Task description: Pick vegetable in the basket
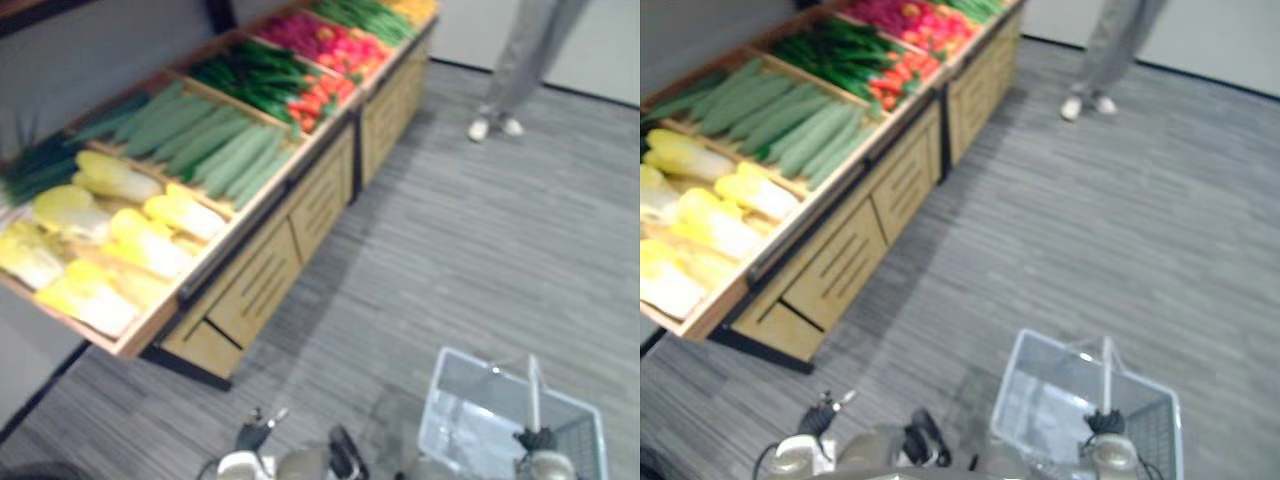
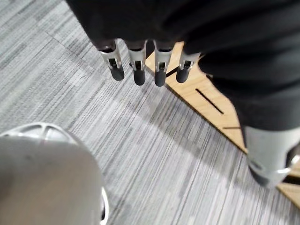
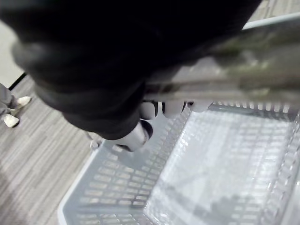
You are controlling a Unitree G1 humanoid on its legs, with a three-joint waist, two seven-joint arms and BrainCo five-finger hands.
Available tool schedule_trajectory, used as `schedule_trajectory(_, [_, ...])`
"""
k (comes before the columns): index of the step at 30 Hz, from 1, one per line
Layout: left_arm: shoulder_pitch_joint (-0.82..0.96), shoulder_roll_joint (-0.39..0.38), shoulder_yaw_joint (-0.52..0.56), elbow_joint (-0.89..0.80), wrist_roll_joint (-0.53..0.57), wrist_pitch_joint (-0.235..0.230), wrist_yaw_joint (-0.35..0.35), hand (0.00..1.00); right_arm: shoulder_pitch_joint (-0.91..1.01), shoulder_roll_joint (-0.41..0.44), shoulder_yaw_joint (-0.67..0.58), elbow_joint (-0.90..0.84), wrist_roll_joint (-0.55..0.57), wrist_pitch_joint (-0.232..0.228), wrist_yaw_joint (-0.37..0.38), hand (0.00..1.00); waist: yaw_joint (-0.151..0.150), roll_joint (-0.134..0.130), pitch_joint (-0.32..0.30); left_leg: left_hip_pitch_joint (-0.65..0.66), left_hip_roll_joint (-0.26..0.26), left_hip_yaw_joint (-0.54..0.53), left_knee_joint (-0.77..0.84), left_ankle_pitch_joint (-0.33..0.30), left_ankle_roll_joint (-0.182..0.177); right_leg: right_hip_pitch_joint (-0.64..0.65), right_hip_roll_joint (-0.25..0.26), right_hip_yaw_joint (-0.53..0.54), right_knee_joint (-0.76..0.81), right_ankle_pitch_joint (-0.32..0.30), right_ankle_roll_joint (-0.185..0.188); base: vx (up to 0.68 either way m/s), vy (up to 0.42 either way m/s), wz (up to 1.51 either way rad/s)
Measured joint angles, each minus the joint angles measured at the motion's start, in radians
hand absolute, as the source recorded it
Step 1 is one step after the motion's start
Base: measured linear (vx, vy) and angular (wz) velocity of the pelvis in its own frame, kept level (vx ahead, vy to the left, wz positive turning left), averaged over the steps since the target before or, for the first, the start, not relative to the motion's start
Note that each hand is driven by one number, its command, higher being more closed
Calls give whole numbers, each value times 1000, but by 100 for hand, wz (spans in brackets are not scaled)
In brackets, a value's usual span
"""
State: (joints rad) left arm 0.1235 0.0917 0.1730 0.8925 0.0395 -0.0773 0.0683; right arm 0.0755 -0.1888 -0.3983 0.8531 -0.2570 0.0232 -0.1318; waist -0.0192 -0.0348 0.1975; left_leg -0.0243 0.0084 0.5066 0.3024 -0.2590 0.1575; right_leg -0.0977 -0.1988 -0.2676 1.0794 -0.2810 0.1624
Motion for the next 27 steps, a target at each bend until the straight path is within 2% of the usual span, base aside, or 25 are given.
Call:
schedule_trajectory(1, [3,5,3,-1,0,0,5,0,3,-8,-18,9,0,-17,-2,100,-7,11,1,68,3,-88,-37,5,-20,-38,-12,29,-91,-19,-33,567,-201,145])
schedule_trajectory(2, [-1,10,3,-2,-1,-1,5,0,3,-13,-28,21,-1,-26,1,100,-7,13,0,84,10,-123,-50,13,-33,-52,-7,52,-157,-25,-44,634,-299,196])
schedule_trajectory(3, [-15,18,16,-9,-2,-2,5,0,8,-19,-41,47,-1,-37,10,100,-7,26,-4,95,25,-214,-64,25,-53,-77,18,120,-327,-26,-45,381,-257,182])
schedule_trajectory(4, [-31,22,36,-17,-8,-5,6,0,8,-20,-64,74,-1,-45,12,100,-8,25,-6,98,40,-279,-77,31,-75,-89,40,210,-475,-17,-38,511,-462,233])
schedule_trajectory(5, [-56,35,54,-20,-28,-10,6,0,9,-19,-85,97,0,-51,12,100,-8,21,-8,91,53,-365,-91,27,-125,-89,59,336,-662,10,-16,368,-426,199])
schedule_trajectory(6, [-67,44,65,-21,-32,-11,6,0,11,-15,-98,107,0,-51,16,100,-8,10,-14,73,53,-406,-88,21,-147,-86,55,399,-751,33,-9,402,-556,217])
schedule_trajectory(7, [-79,72,79,-27,-36,-12,6,0,20,-2,-114,117,-1,-51,26,100,2,-25,-26,46,48,-470,-61,0,-188,-88,34,482,-841,74,17,328,-558,193])
schedule_trajectory(8, [-79,79,113,-34,-36,-12,6,0,20,0,-118,136,0,-50,40,100,18,-42,-27,35,63,-505,-6,-28,-232,-81,38,466,-789,187,68,342,-561,201])
schedule_trajectory(9, [-80,62,118,-45,-37,-10,6,0,20,-1,-130,134,0,-44,51,100,24,-18,-24,5,108,-480,49,-22,-236,-70,47,391,-748,151,33,269,-443,165])
schedule_trajectory(10, [-78,55,115,-60,-37,-10,2,0,22,-1,-151,131,2,-41,52,100,19,1,-27,-29,131,-450,89,-9,-238,-55,45,335,-740,134,18,198,-360,205])
schedule_trajectory(11, [-91,41,119,-77,-37,-11,2,0,33,0,-174,124,14,-31,53,100,-6,26,-25,-78,197,-334,147,20,-234,-10,34,218,-754,120,-4,241,-520,245])
schedule_trajectory(12, [-103,32,135,-85,-39,-12,4,0,46,6,-183,108,31,-19,53,100,-16,43,-23,-97,283,-112,165,47,-233,52,35,120,-791,116,-12,188,-432,240])
schedule_trajectory(13, [-109,29,140,-91,-40,-11,4,0,55,10,-183,99,32,-15,53,100,-15,43,-24,-89,311,3,158,60,-235,76,34,84,-809,115,-15,185,-418,202])
schedule_trajectory(14, [-120,25,135,-100,-40,-12,5,0,63,17,-186,99,40,-12,51,100,-9,41,-25,-62,325,165,123,87,-234,109,31,30,-838,110,-23,91,-197,143])
schedule_trajectory(15, [-121,24,127,-97,-40,-12,6,0,53,10,-189,101,40,-12,52,100,-6,44,-25,-48,297,221,63,144,-203,110,28,-8,-841,105,-32,109,-204,111])
schedule_trajectory(16, [-121,25,126,-89,-40,-11,6,0,44,10,-190,102,39,-13,52,100,-7,45,-25,-40,282,231,23,145,-195,107,29,-14,-836,103,-34,58,-50,59])
schedule_trajectory(17, [-124,25,126,-81,-40,-9,9,0,31,12,-192,107,39,-15,53,100,-6,46,-28,-32,254,218,-30,156,-193,103,26,-24,-830,100,-39,69,-23,32])
schedule_trajectory(19, [-123,22,124,-81,-52,-8,13,0,28,39,-206,109,39,-15,53,100,-8,26,-29,0,204,211,-112,190,-195,110,10,-31,-821,96,-42,44,7,30])
schedule_trajectory(20, [-130,22,117,-81,-75,-8,15,0,28,62,-237,109,39,-16,53,100,-15,13,-32,29,164,193,-181,218,-194,119,-11,-48,-799,85,-51,19,63,41])
schedule_trajectory(21, [-135,22,114,-81,-79,-9,16,0,30,73,-255,113,39,-16,53,100,-22,9,-34,40,145,180,-213,230,-190,120,-22,-59,-780,82,-51,10,78,75])
schedule_trajectory(22, [-152,24,107,-82,-107,-8,22,0,34,81,-278,121,44,-15,50,100,-45,5,-34,68,115,140,-295,234,-197,88,-51,-52,-662,79,-48,-7,58,66])
schedule_trajectory(24, [-176,53,106,-84,-117,-8,46,0,37,94,-302,129,83,-8,48,100,-62,0,-34,83,107,92,-324,244,-210,12,-59,33,-491,108,-32,-1,26,68])
schedule_trajectory(25, [-195,87,107,-95,-129,-9,67,0,52,109,-301,137,106,-6,48,100,-64,0,-35,86,117,80,-324,245,-211,-5,-48,87,-471,90,-44,43,-21,57])
schedule_trajectory(27, [-227,128,111,-112,-155,-10,96,0,66,120,-298,139,110,-8,46,100,-62,-21,-43,83,119,65,-323,252,-215,-5,-57,85,-556,82,-60,91,-136,35])
